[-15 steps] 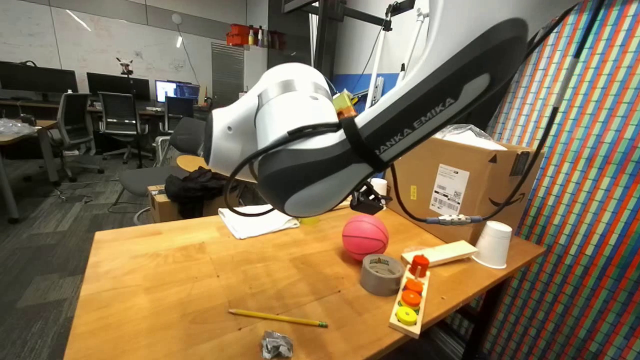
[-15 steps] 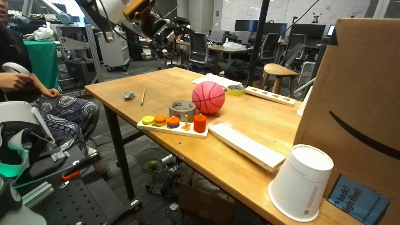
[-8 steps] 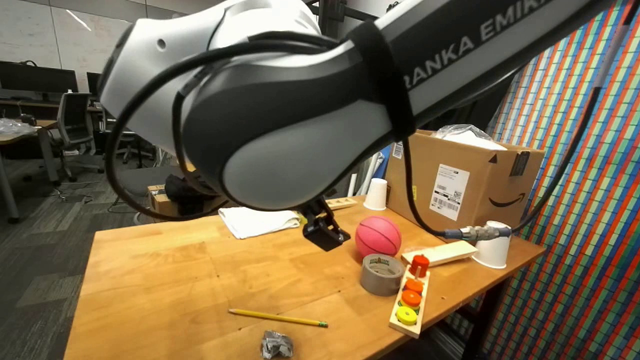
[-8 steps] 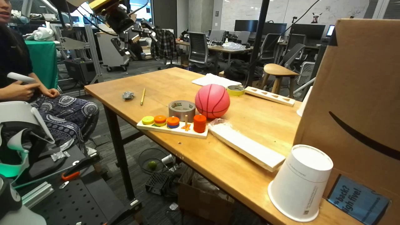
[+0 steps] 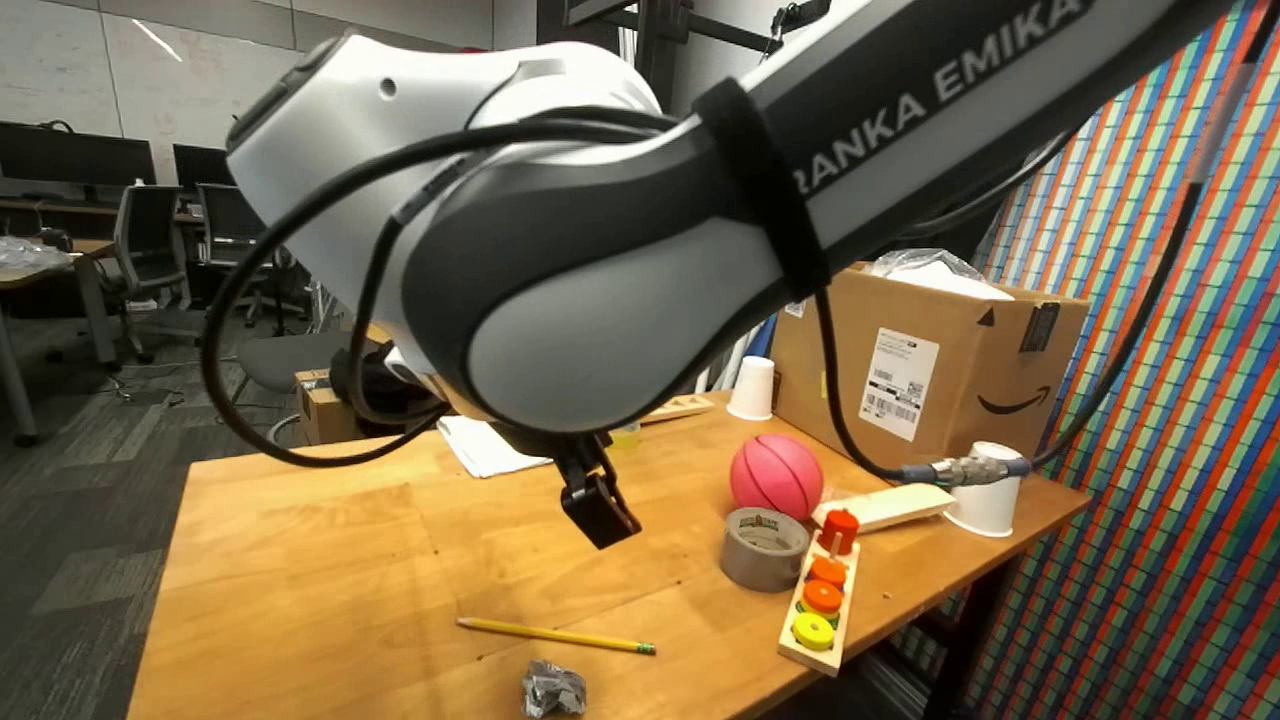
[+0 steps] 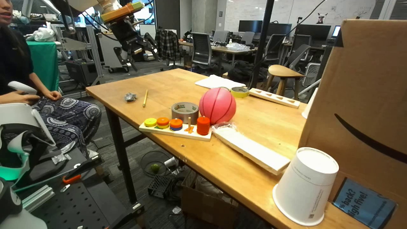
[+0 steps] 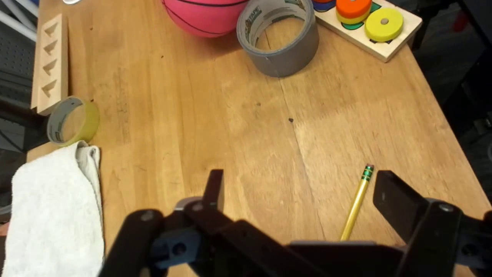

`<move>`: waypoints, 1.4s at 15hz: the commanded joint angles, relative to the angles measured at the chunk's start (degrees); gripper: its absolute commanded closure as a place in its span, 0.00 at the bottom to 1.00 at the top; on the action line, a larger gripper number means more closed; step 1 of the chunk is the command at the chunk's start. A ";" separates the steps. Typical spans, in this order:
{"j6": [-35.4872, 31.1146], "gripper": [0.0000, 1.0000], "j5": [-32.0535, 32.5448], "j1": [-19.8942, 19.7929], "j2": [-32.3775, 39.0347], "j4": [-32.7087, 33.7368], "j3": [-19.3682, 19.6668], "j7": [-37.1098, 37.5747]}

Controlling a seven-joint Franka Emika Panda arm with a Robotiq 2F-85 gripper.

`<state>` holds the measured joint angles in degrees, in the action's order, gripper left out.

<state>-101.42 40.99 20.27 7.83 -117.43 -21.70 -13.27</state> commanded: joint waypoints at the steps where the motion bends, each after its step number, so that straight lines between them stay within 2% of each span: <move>1: -0.47 0.00 -1.07 -1.63 -1.00 -1.20 1.86 -5.77; 9: 3.04 0.00 0.13 -5.12 0.40 -1.16 5.63 -17.33; 16: 2.57 0.00 -2.38 -9.34 2.60 -3.27 8.98 -17.12; 21: 2.23 0.00 -4.51 -11.26 1.98 -4.86 9.95 -17.25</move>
<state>-98.80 38.56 9.60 11.38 -121.29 -12.07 -29.83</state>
